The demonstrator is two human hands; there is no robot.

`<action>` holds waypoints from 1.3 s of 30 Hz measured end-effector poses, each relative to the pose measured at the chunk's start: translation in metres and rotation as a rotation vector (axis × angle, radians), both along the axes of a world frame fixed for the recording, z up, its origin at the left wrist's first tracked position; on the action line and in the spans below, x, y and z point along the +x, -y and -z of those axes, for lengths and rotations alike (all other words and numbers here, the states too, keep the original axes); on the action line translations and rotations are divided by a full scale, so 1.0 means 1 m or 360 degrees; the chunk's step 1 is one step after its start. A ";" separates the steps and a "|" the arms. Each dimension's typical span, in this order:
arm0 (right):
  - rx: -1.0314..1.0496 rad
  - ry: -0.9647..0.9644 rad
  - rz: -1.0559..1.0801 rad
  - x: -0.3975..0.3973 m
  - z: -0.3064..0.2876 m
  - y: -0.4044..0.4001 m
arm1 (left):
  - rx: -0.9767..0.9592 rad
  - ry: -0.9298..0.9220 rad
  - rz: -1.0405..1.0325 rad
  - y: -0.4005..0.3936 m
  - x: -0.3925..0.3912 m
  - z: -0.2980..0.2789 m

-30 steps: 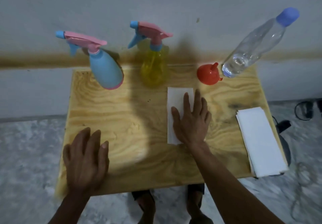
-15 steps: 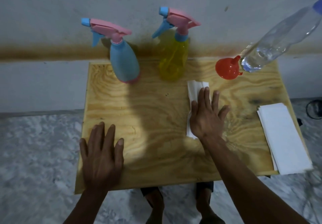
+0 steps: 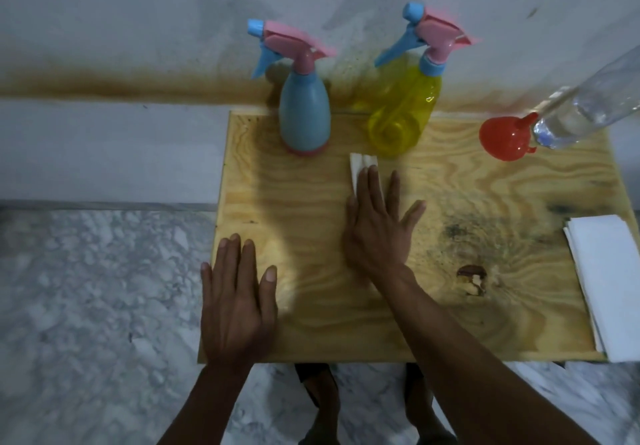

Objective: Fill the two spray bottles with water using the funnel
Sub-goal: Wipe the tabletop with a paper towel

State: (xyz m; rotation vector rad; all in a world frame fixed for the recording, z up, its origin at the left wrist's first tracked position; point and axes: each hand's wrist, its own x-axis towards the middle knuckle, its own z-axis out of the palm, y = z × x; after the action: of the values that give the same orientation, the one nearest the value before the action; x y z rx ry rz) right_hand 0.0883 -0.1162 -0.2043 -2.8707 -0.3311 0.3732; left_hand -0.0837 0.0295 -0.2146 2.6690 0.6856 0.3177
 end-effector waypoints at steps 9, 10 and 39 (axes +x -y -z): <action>0.0103 -0.0035 -0.0420 -0.039 -0.002 -0.073 | -0.0137 0.0095 -0.0053 -0.002 -0.001 0.008; 0.0116 -0.0047 -0.0446 -0.044 -0.002 -0.076 | -0.0164 0.0120 -0.0063 -0.002 -0.002 0.008; -0.0193 -0.0036 0.0257 -0.026 -0.009 0.208 | -0.0010 -0.0158 -0.0054 0.044 0.000 -0.001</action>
State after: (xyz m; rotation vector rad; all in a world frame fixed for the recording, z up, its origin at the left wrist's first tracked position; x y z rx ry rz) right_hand 0.0619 -0.3243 -0.1949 -2.9822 -0.0734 0.4084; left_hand -0.0837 -0.0148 -0.2137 2.6846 0.7610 0.1925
